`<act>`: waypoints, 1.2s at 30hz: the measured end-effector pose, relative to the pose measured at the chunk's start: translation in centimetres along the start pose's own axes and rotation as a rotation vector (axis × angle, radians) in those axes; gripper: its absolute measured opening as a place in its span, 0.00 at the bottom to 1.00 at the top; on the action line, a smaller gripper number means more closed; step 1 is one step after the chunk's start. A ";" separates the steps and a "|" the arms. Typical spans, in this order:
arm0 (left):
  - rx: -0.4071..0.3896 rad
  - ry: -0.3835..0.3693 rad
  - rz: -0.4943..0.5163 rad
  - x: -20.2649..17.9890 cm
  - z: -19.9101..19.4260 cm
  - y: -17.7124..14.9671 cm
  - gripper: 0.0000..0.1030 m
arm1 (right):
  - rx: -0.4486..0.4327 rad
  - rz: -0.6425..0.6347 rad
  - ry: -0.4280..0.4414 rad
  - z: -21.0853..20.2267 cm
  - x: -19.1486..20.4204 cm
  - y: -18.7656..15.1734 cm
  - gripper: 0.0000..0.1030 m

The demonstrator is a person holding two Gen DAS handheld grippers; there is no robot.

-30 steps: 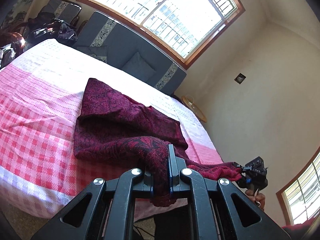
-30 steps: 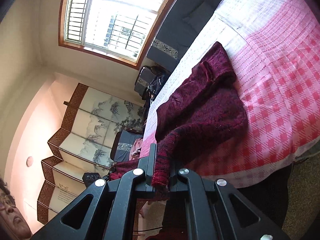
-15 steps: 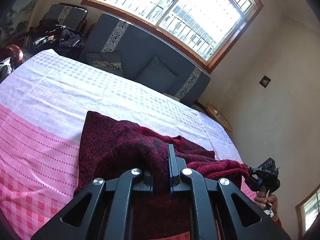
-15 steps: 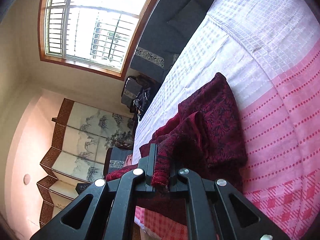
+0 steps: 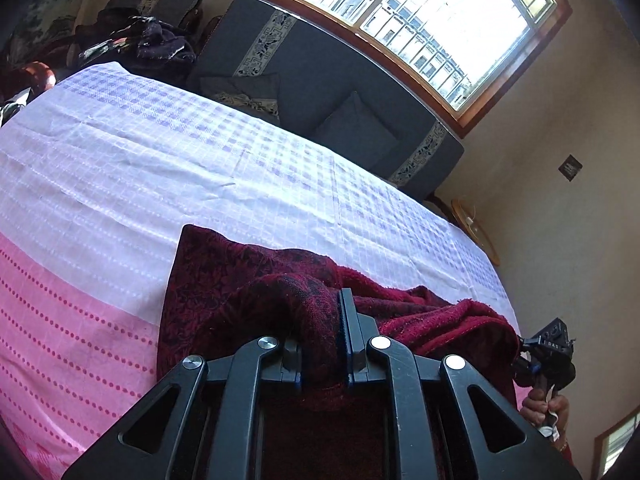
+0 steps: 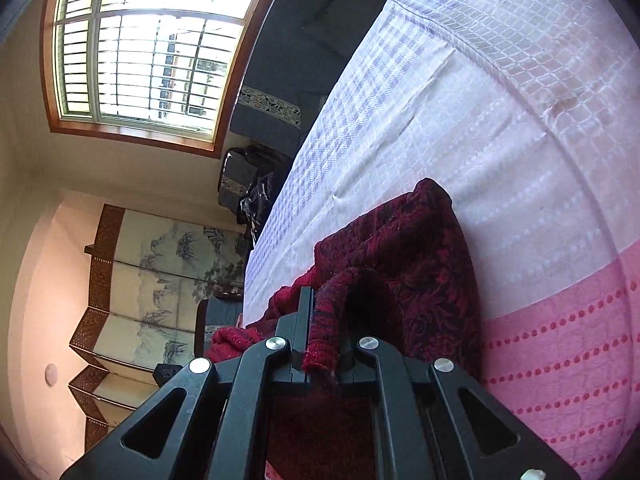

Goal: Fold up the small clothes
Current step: 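Lower the folded hem onto the sweater and open both grippers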

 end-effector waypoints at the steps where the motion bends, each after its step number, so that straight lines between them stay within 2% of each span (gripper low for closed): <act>1: 0.015 -0.007 -0.017 0.3 0.5 0.0 0.20 | -0.001 0.006 0.002 0.2 -0.4 0.2 0.10; 3: 0.041 -0.032 -0.061 0.8 1.0 -0.1 0.23 | -0.003 0.021 0.007 0.5 -0.7 0.3 0.10; 5: 0.058 -0.063 -0.106 1.2 1.2 -0.1 0.31 | -0.011 0.035 0.002 0.7 -1.0 0.3 0.12; 6: 0.057 -0.079 -0.127 1.5 1.0 -0.2 0.39 | -0.019 0.042 0.009 0.6 -1.2 0.3 0.15; 8: 0.044 -0.104 -0.161 1.9 0.4 -0.2 0.48 | -0.051 0.056 0.026 0.1 -1.6 0.4 0.27; 10: 0.024 -0.125 -0.192 2.3 -0.4 0.1 0.57 | -0.096 0.065 0.065 -0.9 -1.7 0.6 0.55; 11: 0.010 -0.133 -0.202 2.5 -0.9 0.3 0.59 | -0.118 0.062 0.077 -1.5 -1.6 0.6 0.59; 13: -0.024 -0.121 -0.209 3.1 -2.2 0.8 0.73 | -0.133 0.045 0.067 -2.6 -1.4 0.3 0.60; 16: -0.062 -0.082 -0.204 4.4 -4.1 1.4 0.76 | -0.125 0.017 0.059 -4.5 -0.9 -1.4 0.60; 19: -0.027 0.006 -0.144 5.9 -4.9 0.6 0.76 | -0.079 -0.060 -0.012 -6.4 -0.3 -4.2 0.60; 23: 0.044 0.068 -0.050 7.3 -5.4 -2.8 0.76 | -0.001 -0.140 -0.120 -8.6 -0.9 -8.6 0.60; 26: 0.101 0.046 -0.014 7.4 -5.1 -5.7 0.76 | 0.047 -0.151 -0.146 -9.0 -1.7 -11.0 0.60; 30: 0.161 -0.028 -0.053 7.1 -4.8 -7.5 0.75 | 0.055 -0.161 -0.129 -8.7 -1.7 -12.0 0.60; 32: 0.153 -0.034 -0.038 6.5 -5.1 -7.7 0.67 | 0.051 -0.150 -0.099 -8.4 -1.7 -12.0 0.60; 34: 0.145 0.008 0.026 5.5 -5.3 -7.9 0.35 | 0.054 -0.151 -0.092 -7.8 -1.3 -11.9 0.60; 35: 0.145 0.027 0.052 5.1 -5.3 -8.0 0.31 | 0.060 -0.161 -0.092 -7.5 -1.1 -11.9 0.59; 36: 0.144 0.039 0.069 4.9 -5.4 -8.1 0.25 | 0.068 -0.172 -0.094 -7.1 -0.9 -11.9 0.54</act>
Point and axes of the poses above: each gripper's, at about its wrist camera, not at the fingertips, and z roughly the way its jaws point, x to its left, y to its top, the point moved 3 cm from there along z, roughly the way its jaws point, and after that the axes turned 13 degrees about y, right-handed, at the moved point
